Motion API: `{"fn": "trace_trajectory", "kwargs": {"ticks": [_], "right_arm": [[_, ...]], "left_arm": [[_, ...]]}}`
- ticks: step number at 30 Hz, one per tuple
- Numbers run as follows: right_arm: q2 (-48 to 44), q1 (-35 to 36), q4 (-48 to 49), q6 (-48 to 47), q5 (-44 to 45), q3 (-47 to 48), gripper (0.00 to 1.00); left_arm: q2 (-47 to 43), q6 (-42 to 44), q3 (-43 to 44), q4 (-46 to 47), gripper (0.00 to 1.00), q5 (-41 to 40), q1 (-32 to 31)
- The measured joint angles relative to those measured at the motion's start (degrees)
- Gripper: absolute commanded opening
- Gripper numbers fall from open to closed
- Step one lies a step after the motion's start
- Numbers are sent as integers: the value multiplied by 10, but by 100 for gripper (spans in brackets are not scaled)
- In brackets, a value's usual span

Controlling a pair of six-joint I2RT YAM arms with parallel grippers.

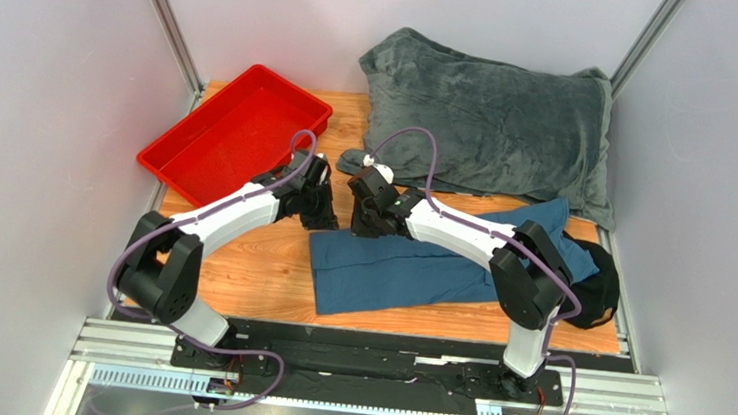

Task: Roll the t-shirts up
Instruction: Roll the T-shirt to the center of the board.

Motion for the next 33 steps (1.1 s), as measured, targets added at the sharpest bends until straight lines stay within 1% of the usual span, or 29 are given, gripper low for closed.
{"fn": "trace_trajectory", "kwargs": {"ticks": [7,11,16,23,33], "right_arm": [[59,-25,33,-5,-27,15,0],[86,-36,44,-5,-37,15,0],[89,-54,78,3,-50,-2,0],[66,-94,125,16,-81,-54,0],[-4,-172,145,8,-87,-150,0]], "left_arm": [[87,14,6,-5,0,-16,0],[106,16,6,-7,0,-28,3],[123,17,6,-11,0,-40,8],[123,17,7,-11,0,-47,10],[123,16,7,-12,0,-51,12]]}}
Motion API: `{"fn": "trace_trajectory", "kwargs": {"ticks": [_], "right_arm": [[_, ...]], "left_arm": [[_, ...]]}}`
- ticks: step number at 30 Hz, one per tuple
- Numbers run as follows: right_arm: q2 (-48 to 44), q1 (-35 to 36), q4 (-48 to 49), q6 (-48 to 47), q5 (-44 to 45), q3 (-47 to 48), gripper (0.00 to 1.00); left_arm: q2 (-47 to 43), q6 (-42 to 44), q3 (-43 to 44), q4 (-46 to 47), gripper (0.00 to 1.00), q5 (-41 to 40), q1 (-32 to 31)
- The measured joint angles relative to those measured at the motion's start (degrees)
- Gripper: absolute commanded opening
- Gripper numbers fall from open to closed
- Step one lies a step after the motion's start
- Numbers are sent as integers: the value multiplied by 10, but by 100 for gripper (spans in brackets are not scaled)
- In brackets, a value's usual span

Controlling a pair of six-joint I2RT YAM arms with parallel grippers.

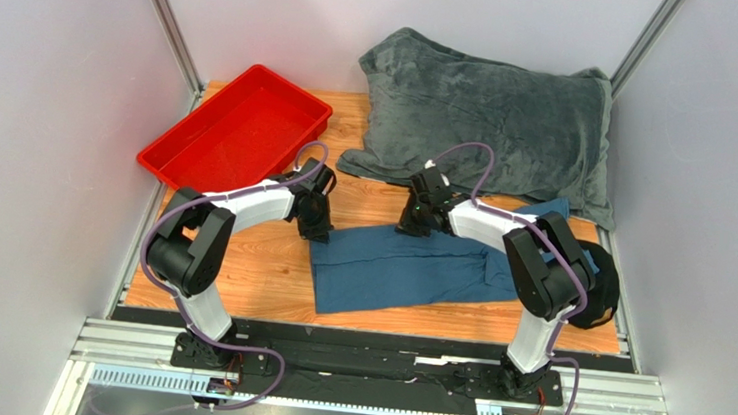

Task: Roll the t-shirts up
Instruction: Roll the T-shirt to the center of the board.

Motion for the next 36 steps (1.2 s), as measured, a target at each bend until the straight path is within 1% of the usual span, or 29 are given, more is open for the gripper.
{"fn": "trace_trajectory", "kwargs": {"ticks": [7,8,9,11,12,14,16,17,18,20,21,22,23,24,26,27,29,31,34,36], "right_arm": [[-45,-77,8,-18,-10,-56,0],[-50,-85,7,-20,-11,-61,0],[-54,-93,7,-23,-12,-65,0],[-65,-105,-2,-30,-10,-68,0],[-70,-106,-6,-32,-10,-68,0],[-86,-99,-15,-36,-8,-68,0],[-109,-80,-32,-41,0,-68,4],[-120,-70,-37,-41,3,-68,7],[-132,-57,-44,-42,9,-67,11],[-156,-19,-59,-42,28,-66,13],[-167,8,-71,-42,40,-61,18],[-171,32,-78,-42,52,-55,19],[-174,62,-87,-40,66,-47,20],[-174,94,-96,-38,77,-37,23],[-169,160,-114,-32,101,-17,27],[-163,190,-125,-28,111,-2,32],[-136,250,-146,-23,136,35,33],[-94,306,-174,-19,162,84,38],[-24,375,-207,-13,196,151,40],[14,408,-231,-11,210,185,41]], "left_arm": [[0,0,0,0,0,0,2],[-1,0,0,0,2,0,3],[-2,1,0,-1,8,0,4],[-8,6,0,-4,15,0,10],[-14,10,0,-6,26,0,14],[-36,19,0,-10,31,-1,24],[-71,27,-1,-15,34,-1,38],[-90,29,-2,-15,37,0,44],[-110,31,-5,-14,39,2,52],[-150,36,-18,-8,45,13,72],[-161,37,-25,-5,46,19,78],[-172,39,-37,2,48,27,87],[-178,40,-49,6,49,36,93],[-180,41,-62,12,50,45,97],[-177,43,-87,20,51,68,98],[-172,43,-97,24,52,82,98],[-163,45,-109,31,53,102,98],[-158,45,-117,42,53,120,98],[-157,45,-122,59,53,136,98],[-156,45,-123,68,53,141,99]]}}
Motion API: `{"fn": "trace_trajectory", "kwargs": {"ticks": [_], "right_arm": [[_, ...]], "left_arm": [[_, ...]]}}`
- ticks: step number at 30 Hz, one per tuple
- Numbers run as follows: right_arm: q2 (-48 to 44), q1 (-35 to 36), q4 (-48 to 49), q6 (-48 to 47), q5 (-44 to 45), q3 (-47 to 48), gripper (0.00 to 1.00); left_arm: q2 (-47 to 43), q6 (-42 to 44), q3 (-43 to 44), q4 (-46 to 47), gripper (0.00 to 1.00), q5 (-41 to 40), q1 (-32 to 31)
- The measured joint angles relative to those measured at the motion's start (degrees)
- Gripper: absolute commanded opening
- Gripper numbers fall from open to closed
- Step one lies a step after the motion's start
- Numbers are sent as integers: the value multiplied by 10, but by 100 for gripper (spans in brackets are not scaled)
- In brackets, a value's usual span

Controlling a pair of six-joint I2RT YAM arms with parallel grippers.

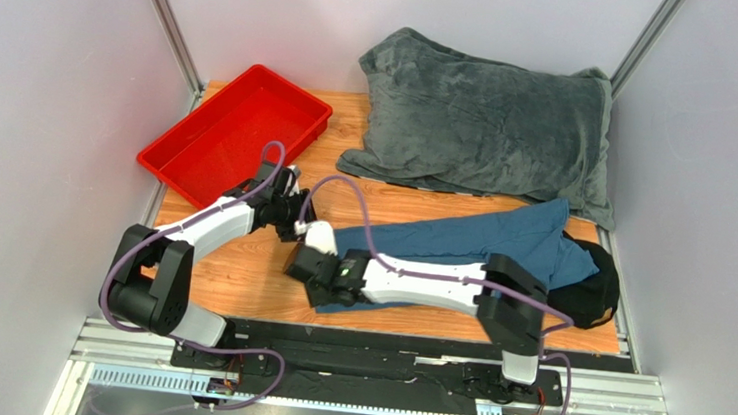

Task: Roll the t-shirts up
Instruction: Roll the T-shirt to the center of the board.

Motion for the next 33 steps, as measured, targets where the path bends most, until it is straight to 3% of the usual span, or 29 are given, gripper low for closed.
{"fn": "trace_trajectory", "kwargs": {"ticks": [5,13,20,33], "right_arm": [[75,49,-61,10,24,67,41],[134,61,-117,15,60,114,40],[143,62,-132,9,79,123,33],[143,63,-119,-8,64,129,36]], "left_arm": [[13,0,0,11,48,3,0],[45,0,-1,14,43,-16,0],[61,-1,-2,15,40,-35,-4],[59,-12,-4,21,42,-57,-8]]}}
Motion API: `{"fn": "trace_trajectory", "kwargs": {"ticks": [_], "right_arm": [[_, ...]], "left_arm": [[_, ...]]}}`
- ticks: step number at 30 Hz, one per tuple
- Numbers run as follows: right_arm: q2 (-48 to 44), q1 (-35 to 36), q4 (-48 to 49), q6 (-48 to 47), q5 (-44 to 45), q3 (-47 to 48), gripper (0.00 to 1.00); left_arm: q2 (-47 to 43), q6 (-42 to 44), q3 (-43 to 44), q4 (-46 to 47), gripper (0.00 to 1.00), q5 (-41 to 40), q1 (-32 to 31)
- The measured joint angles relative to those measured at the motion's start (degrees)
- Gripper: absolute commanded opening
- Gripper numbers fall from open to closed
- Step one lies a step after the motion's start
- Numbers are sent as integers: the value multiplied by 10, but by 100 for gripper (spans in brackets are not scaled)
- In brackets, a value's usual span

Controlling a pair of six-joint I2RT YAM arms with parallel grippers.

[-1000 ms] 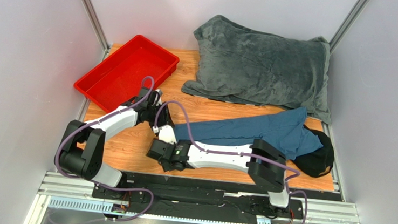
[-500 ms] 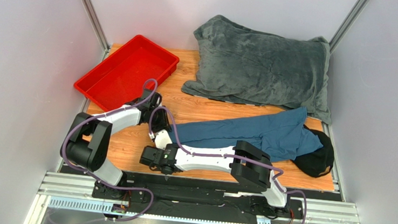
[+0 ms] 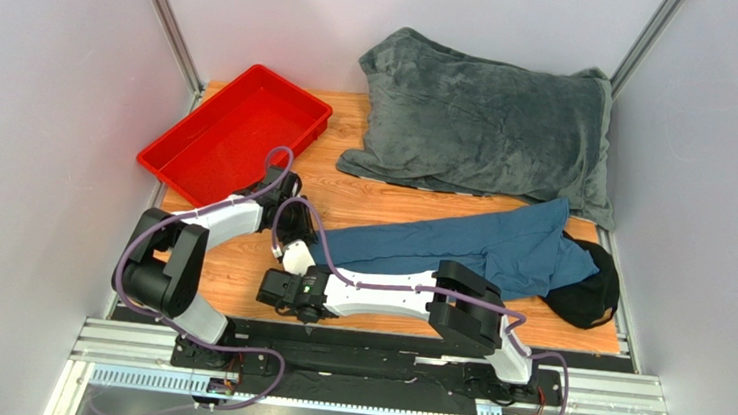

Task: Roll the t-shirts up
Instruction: Roll the T-shirt to the center of the board.

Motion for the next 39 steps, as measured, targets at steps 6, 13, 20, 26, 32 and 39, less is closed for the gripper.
{"fn": "trace_trajectory", "kwargs": {"ticks": [6,13,20,26,32,39], "right_arm": [[0,0,2,-4,-5,0,36],[1,0,4,-8,-15,0,19],[-6,-18,40,-11,-35,-34,9],[-55,-43,77,-13,-62,-77,7],[-96,-62,106,-11,-87,-105,6],[-105,-64,115,-8,-99,-113,4]], "left_arm": [[-1,-5,0,0,41,-9,0],[-1,-11,0,0,40,-12,0],[-1,-15,0,0,40,-15,0],[-3,-17,0,0,40,-21,0],[-5,-19,-1,1,40,-24,0],[-5,-23,-1,4,33,-27,0]]}}
